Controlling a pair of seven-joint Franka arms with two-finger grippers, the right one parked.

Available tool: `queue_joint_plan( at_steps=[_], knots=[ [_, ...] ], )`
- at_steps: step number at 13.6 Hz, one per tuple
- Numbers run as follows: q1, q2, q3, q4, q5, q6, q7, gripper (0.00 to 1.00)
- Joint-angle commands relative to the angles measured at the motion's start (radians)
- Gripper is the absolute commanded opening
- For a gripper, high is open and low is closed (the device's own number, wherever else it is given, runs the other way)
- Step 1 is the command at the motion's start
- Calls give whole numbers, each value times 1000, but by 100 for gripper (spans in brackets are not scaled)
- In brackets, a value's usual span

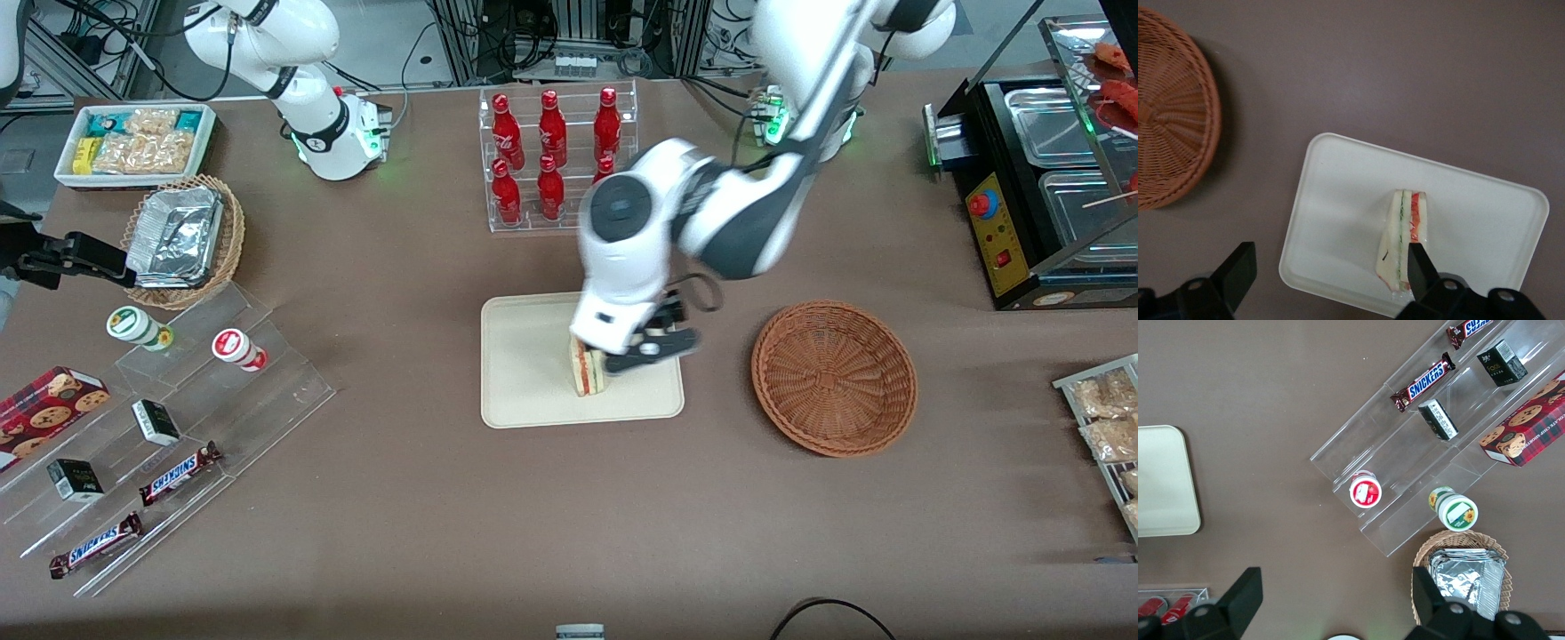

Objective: Place sandwich from basket to tray

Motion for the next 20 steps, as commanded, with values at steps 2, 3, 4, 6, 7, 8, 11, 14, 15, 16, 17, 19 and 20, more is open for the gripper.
queue_joint_plan(
  at_steps=[2, 3, 4, 6, 7, 8, 11, 14, 15, 16, 17, 19, 20],
  knots=[
    [128, -169, -10, -58, -32, -164, 88, 100],
    [162, -221, -10, -84, -33, -188, 130, 100],
    [202, -272, -9, -116, -33, -198, 188, 100],
    [274, -365, -9, -191, -36, -202, 312, 100],
    [318, -405, -9, -222, -38, -202, 393, 100],
    [358, -436, -9, -245, -45, -205, 482, 100],
    [475, -493, -9, -280, -78, -239, 712, 100],
    [580, -528, -7, -283, -137, -276, 912, 100],
    [623, -545, -7, -297, -147, -287, 1007, 100],
    [657, -547, -7, -297, -150, -288, 1065, 100],
    [671, -547, -7, -297, -148, -288, 1082, 100],
    [664, -542, -7, -291, -141, -277, 1078, 100],
    [653, -536, -7, -279, -139, -279, 1069, 100]
  ],
)
